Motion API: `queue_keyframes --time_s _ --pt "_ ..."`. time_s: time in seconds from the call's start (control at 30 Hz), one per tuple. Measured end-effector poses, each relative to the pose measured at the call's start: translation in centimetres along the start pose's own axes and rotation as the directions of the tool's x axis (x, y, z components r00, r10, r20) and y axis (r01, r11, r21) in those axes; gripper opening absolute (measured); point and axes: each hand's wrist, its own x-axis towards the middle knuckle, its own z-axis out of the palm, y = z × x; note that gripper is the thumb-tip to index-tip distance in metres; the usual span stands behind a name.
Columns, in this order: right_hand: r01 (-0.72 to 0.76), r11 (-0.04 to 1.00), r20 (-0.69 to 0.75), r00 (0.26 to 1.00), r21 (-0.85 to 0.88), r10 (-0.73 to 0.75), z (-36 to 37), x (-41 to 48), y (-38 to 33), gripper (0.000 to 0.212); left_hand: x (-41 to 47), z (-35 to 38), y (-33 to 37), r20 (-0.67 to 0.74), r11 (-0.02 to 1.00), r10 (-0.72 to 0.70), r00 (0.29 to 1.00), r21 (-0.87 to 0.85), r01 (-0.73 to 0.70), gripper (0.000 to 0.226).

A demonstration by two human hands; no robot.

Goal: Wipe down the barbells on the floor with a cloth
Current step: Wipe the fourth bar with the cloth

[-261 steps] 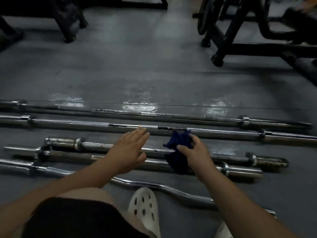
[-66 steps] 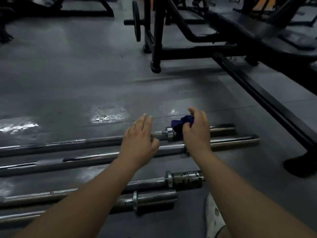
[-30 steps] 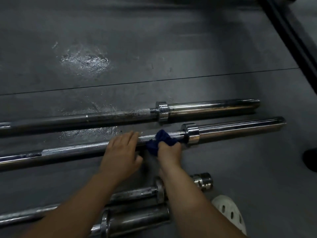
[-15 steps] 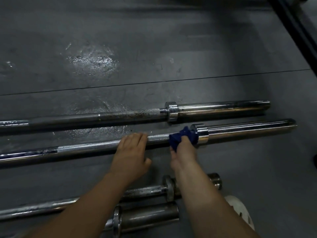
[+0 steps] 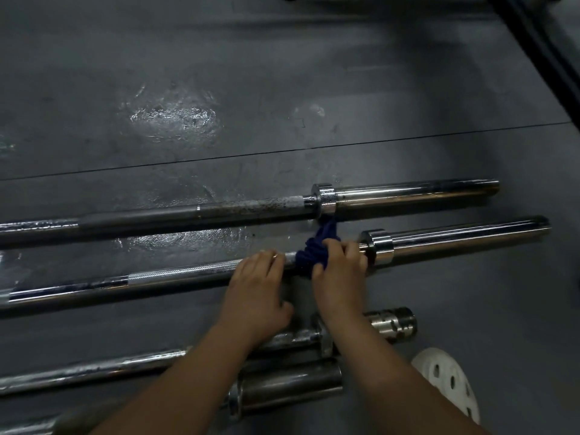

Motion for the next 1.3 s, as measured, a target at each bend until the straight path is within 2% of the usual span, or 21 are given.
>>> queue_keyframes --time_s 0.1,0.13,0.23,0.27,0.33,0.4,0.47,0.5,0.53,0.57,0.67,0.7,0.77,0.83,0.87,0.93,1.0,1.03,1.07,1.17,1.3 --pt "0.186 0.982 0.100 0.978 -0.033 -0.181 0.3 0.1 -0.6 0.038 -1.4 0.8 0.3 -0.031 1.000 0.008 0.999 -0.022 -0.009 0.088" --pt "0.166 0.986 0.077 0.983 -0.016 -0.164 0.3 0.5 -0.3 0.036 -1.7 0.8 0.3 -0.038 1.000 0.017 0.999 -0.021 -0.018 0.089" --pt "-0.028 0.999 -0.045 0.999 0.019 0.028 0.3 0.7 0.1 0.035 -2.3 0.9 -0.8 -0.038 0.996 0.082 0.996 0.025 -0.081 0.088" --pt "0.016 0.999 -0.021 1.000 -0.035 -0.017 0.5 0.3 -0.3 0.035 -2.4 1.0 -1.2 -0.029 0.995 0.094 0.995 0.037 -0.093 0.087" --pt "0.206 0.975 0.094 0.976 -0.085 -0.198 1.4 -0.6 -0.8 0.038 -2.5 1.0 -1.7 -0.016 0.998 0.053 0.998 0.043 -0.052 0.086" --pt "0.272 0.957 0.094 0.960 -0.101 -0.263 1.1 -0.3 -0.1 0.038 -2.6 1.0 -2.1 -0.021 0.998 -0.008 1.000 0.067 0.010 0.086" --pt "0.076 0.993 -0.071 0.994 -0.085 -0.082 0.2 1.1 2.2 0.035 -2.7 1.1 -2.7 -0.028 0.996 -0.032 0.999 0.078 0.034 0.086" --pt "-0.036 0.997 -0.130 0.991 -0.065 0.027 0.0 1.4 3.0 0.035 -2.8 1.2 -3.0 -0.033 0.996 -0.037 0.999 0.078 0.039 0.086" --pt "-0.083 0.994 -0.145 0.987 -0.074 0.071 0.0 1.3 3.0 0.037 -2.8 1.3 -3.2 -0.030 0.996 -0.038 0.999 0.083 0.040 0.088" --pt "-0.055 0.994 -0.122 0.992 -0.091 0.044 0.4 0.7 2.4 0.039 -2.9 1.3 -3.2 -0.016 0.995 -0.037 0.999 0.092 0.038 0.091" --pt "0.229 0.968 0.046 0.973 -0.100 -0.226 2.0 -1.2 -0.3 0.044 -3.3 1.4 -3.0 0.024 0.994 -0.040 0.999 0.102 0.038 0.100" --pt "0.280 0.955 0.094 0.958 -0.098 -0.271 2.1 -1.4 -0.6 0.045 -3.4 1.4 -2.9 0.033 0.994 -0.038 0.999 0.100 0.034 0.101" --pt "0.236 0.966 0.105 0.969 -0.108 -0.225 1.7 -0.7 0.3 0.045 -3.5 1.1 -3.0 0.034 0.994 -0.014 0.999 0.104 0.010 0.102" --pt "0.063 0.990 -0.003 0.998 -0.125 -0.064 1.2 -0.9 0.8 0.044 -3.6 0.8 -3.1 0.057 0.994 0.009 0.998 0.104 -0.015 0.102" --pt "0.026 0.992 -0.036 0.999 -0.123 -0.031 1.1 -1.4 0.2 0.043 -3.6 0.7 -3.1 0.070 0.995 0.010 0.998 0.100 -0.017 0.102" --pt "0.159 0.984 0.036 0.987 -0.083 -0.156 1.6 -2.9 -1.8 0.043 -3.7 0.6 -2.9 0.081 0.995 0.005 0.997 0.101 -0.013 0.101" --pt "0.363 0.928 0.162 0.924 -0.082 -0.347 2.1 -3.7 -2.4 0.046 -3.7 0.5 -2.9 0.081 0.995 0.005 0.997 0.102 -0.014 0.099" --pt "0.403 0.909 0.186 0.906 -0.107 -0.380 1.6 -3.2 -1.7 0.048 -3.7 0.3 -3.0 0.092 0.995 0.011 0.996 0.094 -0.020 0.098" --pt "0.379 0.917 0.171 0.919 -0.127 -0.357 0.9 -2.2 -0.6 0.051 -3.8 0.0 -3.1 0.110 0.996 0.013 0.994 0.086 -0.022 0.096" --pt "0.132 0.976 0.006 0.991 -0.175 -0.133 -0.4 -0.5 3.2 0.053 -4.7 -0.5 -4.7 0.071 0.994 -0.045 0.996 0.101 0.037 0.094" --pt "0.104 0.974 0.032 0.994 -0.201 -0.100 1.8 -2.2 2.8 0.066 -6.1 0.9 -5.8 0.066 0.986 -0.107 0.992 0.137 0.097 0.103"
